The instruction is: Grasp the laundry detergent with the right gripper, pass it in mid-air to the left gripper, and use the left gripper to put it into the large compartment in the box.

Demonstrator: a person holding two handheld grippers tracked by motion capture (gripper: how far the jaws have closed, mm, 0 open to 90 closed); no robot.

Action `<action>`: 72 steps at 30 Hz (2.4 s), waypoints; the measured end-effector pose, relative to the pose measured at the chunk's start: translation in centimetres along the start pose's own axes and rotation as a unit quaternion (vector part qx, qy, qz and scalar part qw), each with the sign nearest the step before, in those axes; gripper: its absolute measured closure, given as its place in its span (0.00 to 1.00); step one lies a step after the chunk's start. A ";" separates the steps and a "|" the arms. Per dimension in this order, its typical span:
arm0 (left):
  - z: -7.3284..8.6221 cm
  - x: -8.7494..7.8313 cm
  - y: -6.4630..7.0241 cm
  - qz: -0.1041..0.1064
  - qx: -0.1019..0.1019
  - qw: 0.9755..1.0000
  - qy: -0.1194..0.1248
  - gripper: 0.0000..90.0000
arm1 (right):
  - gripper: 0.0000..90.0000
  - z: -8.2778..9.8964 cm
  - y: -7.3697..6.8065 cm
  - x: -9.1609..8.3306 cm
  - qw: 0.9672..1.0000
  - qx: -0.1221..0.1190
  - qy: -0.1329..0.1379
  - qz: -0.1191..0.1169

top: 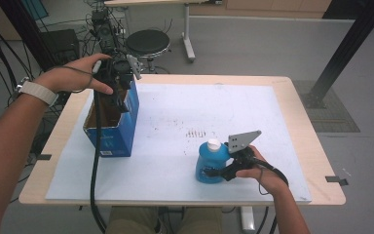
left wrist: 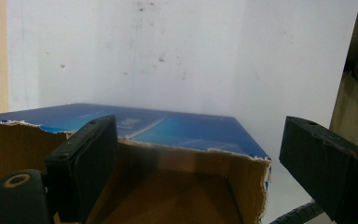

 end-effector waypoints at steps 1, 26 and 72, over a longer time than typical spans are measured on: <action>0.0 0.0 0.0 0.000 -0.001 1.000 -0.001 0.14 | 0.37 0.0 0.0 0.0 1.000 0.000 0.002 0.001; 0.1 0.2 0.0 0.001 0.002 1.000 -0.002 0.14 | 0.45 0.0 -0.2 0.0 1.000 -0.011 0.007 -0.020; 0.3 -0.2 0.2 -0.004 -0.002 1.000 0.005 0.15 | 0.47 0.0 -0.1 0.0 1.000 -0.009 0.014 -0.018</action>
Point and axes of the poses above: each handheld gripper's, and its own axes: x roughly forward along the jaws, z roughly out of its underside, y roughly to its right, the point moved 10 cm from there along x, roughly forward along the jaws, and after that the axes turned 11 degrees about y, right-handed, at the moved point
